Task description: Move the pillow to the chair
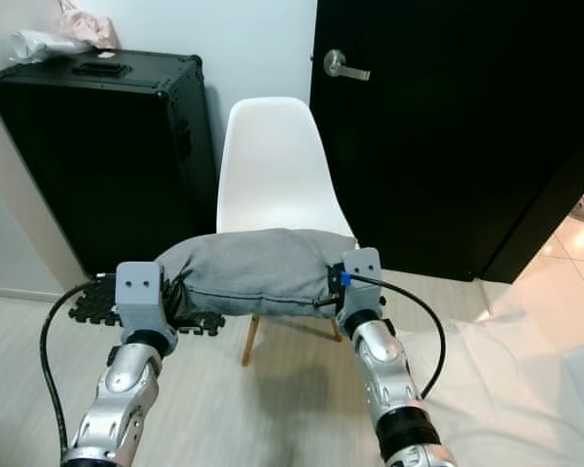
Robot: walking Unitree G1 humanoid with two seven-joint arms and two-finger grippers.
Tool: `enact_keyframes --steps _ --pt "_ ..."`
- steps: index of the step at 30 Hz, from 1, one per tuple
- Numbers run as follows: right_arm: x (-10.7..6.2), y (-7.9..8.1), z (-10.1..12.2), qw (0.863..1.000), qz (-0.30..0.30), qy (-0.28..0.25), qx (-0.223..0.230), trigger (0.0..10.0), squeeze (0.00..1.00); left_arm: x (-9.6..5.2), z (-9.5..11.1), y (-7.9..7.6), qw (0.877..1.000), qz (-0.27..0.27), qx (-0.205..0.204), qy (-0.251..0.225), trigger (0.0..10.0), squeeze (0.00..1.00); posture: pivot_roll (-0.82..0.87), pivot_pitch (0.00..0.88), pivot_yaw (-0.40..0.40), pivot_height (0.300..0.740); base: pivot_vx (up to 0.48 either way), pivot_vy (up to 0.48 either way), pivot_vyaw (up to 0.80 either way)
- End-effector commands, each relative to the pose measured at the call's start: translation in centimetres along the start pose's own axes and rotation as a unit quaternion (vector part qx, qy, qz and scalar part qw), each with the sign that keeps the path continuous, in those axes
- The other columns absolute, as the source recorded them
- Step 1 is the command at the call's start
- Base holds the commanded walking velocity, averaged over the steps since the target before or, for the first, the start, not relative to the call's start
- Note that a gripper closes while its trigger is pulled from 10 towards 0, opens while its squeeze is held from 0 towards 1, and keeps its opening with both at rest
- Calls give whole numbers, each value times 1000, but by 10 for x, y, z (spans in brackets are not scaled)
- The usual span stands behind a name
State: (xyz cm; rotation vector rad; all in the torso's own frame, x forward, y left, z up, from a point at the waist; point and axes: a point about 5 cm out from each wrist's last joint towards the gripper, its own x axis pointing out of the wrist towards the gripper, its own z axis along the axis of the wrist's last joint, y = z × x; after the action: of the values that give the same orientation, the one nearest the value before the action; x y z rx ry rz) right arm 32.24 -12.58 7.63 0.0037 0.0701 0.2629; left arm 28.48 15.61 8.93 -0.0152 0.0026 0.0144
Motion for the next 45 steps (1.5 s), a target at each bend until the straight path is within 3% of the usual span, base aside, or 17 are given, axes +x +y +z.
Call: enact_keyframes --steps 1,20,29,45 --pt "4 7 9 1000 16 -23 -2 10000 0 2 14 -10 999 -28 0 -39 10000 0 57 55 -63 740 352 0 0" --pt "3 6 7 1000 14 -22 -1 10000 0 2 17 -10 998 -33 -3 -44 10000 0 58 54 -59 740 352 0 0" --pt "3 5 5 1000 15 -18 -1 10000 0 2 17 -11 998 -34 -3 -43 10000 0 59 52 -62 740 349 0 -719" --pt "3 7 2 1000 20 -14 -5 10000 0 -1 15 -9 998 -35 -2 -43 10000 0 64 51 -66 740 337 0 0"
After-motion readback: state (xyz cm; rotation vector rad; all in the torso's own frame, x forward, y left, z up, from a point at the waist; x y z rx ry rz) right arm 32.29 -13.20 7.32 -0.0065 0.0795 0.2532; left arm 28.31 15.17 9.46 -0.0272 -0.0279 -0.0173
